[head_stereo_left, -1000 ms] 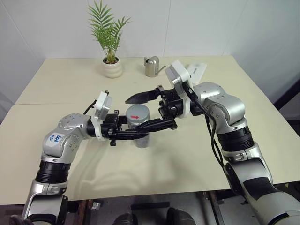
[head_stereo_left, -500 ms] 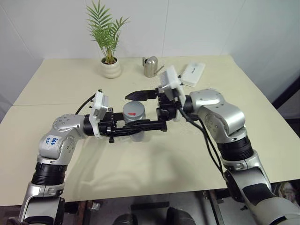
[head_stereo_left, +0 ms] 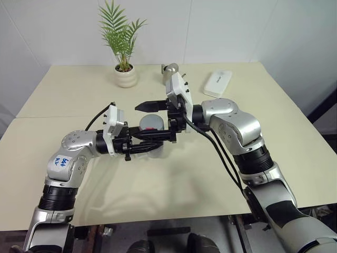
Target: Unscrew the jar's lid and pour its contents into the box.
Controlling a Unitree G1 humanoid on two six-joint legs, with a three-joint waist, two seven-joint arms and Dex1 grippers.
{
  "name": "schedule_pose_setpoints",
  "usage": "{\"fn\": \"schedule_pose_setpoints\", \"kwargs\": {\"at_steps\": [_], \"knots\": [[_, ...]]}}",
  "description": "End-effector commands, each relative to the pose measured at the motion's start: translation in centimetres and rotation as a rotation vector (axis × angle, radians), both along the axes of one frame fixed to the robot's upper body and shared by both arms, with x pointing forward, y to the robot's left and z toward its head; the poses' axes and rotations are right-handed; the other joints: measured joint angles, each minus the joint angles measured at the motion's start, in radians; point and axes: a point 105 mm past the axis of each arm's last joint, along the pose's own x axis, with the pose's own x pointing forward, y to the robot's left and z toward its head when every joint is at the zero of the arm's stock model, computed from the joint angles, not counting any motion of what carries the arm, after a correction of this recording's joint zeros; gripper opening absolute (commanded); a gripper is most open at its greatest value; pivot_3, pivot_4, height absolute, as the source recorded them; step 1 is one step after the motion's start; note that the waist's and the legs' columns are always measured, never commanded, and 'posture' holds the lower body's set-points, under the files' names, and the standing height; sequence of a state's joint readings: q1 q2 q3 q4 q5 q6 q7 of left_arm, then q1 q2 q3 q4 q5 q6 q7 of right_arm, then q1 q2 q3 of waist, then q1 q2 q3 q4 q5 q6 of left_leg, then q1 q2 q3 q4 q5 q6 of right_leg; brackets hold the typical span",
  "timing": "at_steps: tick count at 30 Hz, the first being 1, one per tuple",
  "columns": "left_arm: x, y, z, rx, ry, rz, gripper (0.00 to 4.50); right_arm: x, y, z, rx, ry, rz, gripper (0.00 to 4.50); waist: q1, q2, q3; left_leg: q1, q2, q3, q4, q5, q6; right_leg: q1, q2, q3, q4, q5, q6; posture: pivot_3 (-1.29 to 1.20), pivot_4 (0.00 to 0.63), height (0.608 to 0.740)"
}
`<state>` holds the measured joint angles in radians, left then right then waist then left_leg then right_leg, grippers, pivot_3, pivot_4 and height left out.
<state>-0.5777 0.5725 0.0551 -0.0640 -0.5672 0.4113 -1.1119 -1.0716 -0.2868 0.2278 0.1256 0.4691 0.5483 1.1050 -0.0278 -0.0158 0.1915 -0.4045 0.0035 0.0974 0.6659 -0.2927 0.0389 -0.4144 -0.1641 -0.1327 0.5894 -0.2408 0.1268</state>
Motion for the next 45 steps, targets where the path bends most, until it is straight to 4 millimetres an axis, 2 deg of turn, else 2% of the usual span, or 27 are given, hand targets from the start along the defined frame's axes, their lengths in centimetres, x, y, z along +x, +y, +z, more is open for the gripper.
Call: {"fn": "schedule_pose_setpoints", "kwargs": {"at_steps": [1, 3, 8, 13, 15, 19, 23, 27, 30, 36, 41, 45], "knots": [[-1.1, -0.3, 0.7, -0.014, -0.051, -0.045, 1.93, 1.6, -2.6, 2.3, 0.051, -0.076, -0.090, 4.48, 0.001, 0.000, 0.000, 0.000, 0.000, 0.000, 0.000, 0.000, 0.000, 0.000, 0.000, 0.000, 0.000, 0.000, 0.000, 0.00, 0.150, 0.740], [-1.1, -0.3, 0.7, -0.017, -0.053, -0.044, 1.93, 2.1, -3.6, 2.2, 0.045, -0.076, -0.110, 4.48, 0.000, 0.000, 0.000, 0.000, 0.000, 0.000, 0.000, 0.000, 0.000, 0.000, 0.000, 0.000, 0.000, 0.000, 0.000, 0.00, 0.150, 0.740], [-1.2, -0.1, 0.7, -0.023, -0.056, -0.035, 1.93, 4.2, -7.8, 1.9, 0.022, -0.066, -0.219, 4.48, 0.000, 0.000, 0.000, 0.000, 0.000, 0.000, 0.000, 0.000, 0.000, 0.000, 0.000, 0.000, 0.000, 0.000, 0.000, 0.00, 0.150, 0.740], [-1.2, 0.2, 0.6, -0.015, -0.051, -0.023, 1.93, 4.6, -10.4, 1.4, -0.009, -0.049, -0.260, 4.48, 0.006, 0.000, 0.000, 0.000, -0.001, 0.000, 0.000, 0.000, 0.001, 0.000, -0.001, 0.000, -0.002, 0.000, 0.000, 0.00, 0.150, 0.740], [-1.1, 0.4, 0.5, -0.006, -0.052, -0.010, 1.93, 4.3, -10.7, 1.4, -0.010, -0.040, -0.252, 4.48, -0.002, 0.000, 0.000, 0.000, 0.000, 0.000, -0.001, 0.000, 0.001, 0.000, -0.001, 0.000, -0.002, 0.000, 0.000, 0.00, 0.150, 0.740], [-0.9, 0.5, 0.6, -0.002, -0.055, 0.006, 1.93, 2.4, -9.3, 1.8, 0.014, -0.027, -0.149, 4.48, -0.006, 0.001, 0.001, 0.001, 0.003, 0.003, -0.001, 0.000, -0.001, 0.000, 0.001, 0.000, -0.002, 0.000, 0.000, 0.00, 0.150, 0.740], [-0.8, 0.6, 0.5, 0.007, -0.053, 0.014, 1.93, -0.5, -6.3, 2.9, 0.060, -0.007, -0.007, 4.48, -0.001, 0.001, 0.001, 0.001, 0.003, 0.003, 0.000, 0.000, -0.001, 0.000, 0.001, 0.000, -0.001, 0.000, 0.000, 0.00, 0.150, 0.740], [-0.5, 0.7, 0.4, 0.010, -0.041, 0.035, 1.93, -1.9, -3.2, 3.5, 0.068, 0.016, 0.007, 4.48, 0.001, 0.001, 0.001, 0.000, 0.003, 0.002, 0.000, 0.000, -0.001, 0.000, 0.001, 0.000, -0.001, 0.000, 0.000, 0.00, 0.150, 0.740], [-0.5, 0.5, 0.3, 0.009, -0.038, 0.036, 1.93, -2.0, -1.7, 2.6, 0.021, -0.004, -0.019, 4.48, 0.005, 0.001, 0.001, 0.000, 0.002, 0.001, 0.001, 0.000, -0.001, 0.000, 0.001, 0.000, -0.001, 0.000, 0.000, 0.00, 0.150, 0.740], [-0.5, 0.3, 0.4, 0.007, -0.038, 0.030, 1.93, -1.5, -0.2, 1.2, -0.024, -0.036, -0.059, 4.48, 0.001, 0.001, 0.001, 0.000, 0.001, 0.001, 0.000, -0.001, 0.000, -0.001, 0.000, 0.000, 0.000, 0.000, 0.000, 0.00, 0.150, 0.740], [-0.4, 0.3, 0.5, 0.005, -0.039, 0.026, 1.93, -0.7, -0.3, 1.2, -0.009, -0.047, -0.086, 4.48, 0.001, 0.001, 0.001, 0.000, 0.001, 0.001, 0.000, -0.001, 0.000, -0.001, 0.000, 0.000, 0.000, 0.000, 0.000, 0.00, 0.150, 0.740], [-0.4, 0.3, 0.5, 0.004, -0.041, 0.023, 1.93, 0.1, -1.3, 1.4, 0.007, -0.054, -0.109, 4.48, 0.000, 0.001, 0.001, 0.000, 0.001, 0.001, 0.000, -0.001, 0.000, -0.001, 0.000, 0.000, 0.000, 0.000, 0.000, 0.00, 0.150, 0.740]]}}
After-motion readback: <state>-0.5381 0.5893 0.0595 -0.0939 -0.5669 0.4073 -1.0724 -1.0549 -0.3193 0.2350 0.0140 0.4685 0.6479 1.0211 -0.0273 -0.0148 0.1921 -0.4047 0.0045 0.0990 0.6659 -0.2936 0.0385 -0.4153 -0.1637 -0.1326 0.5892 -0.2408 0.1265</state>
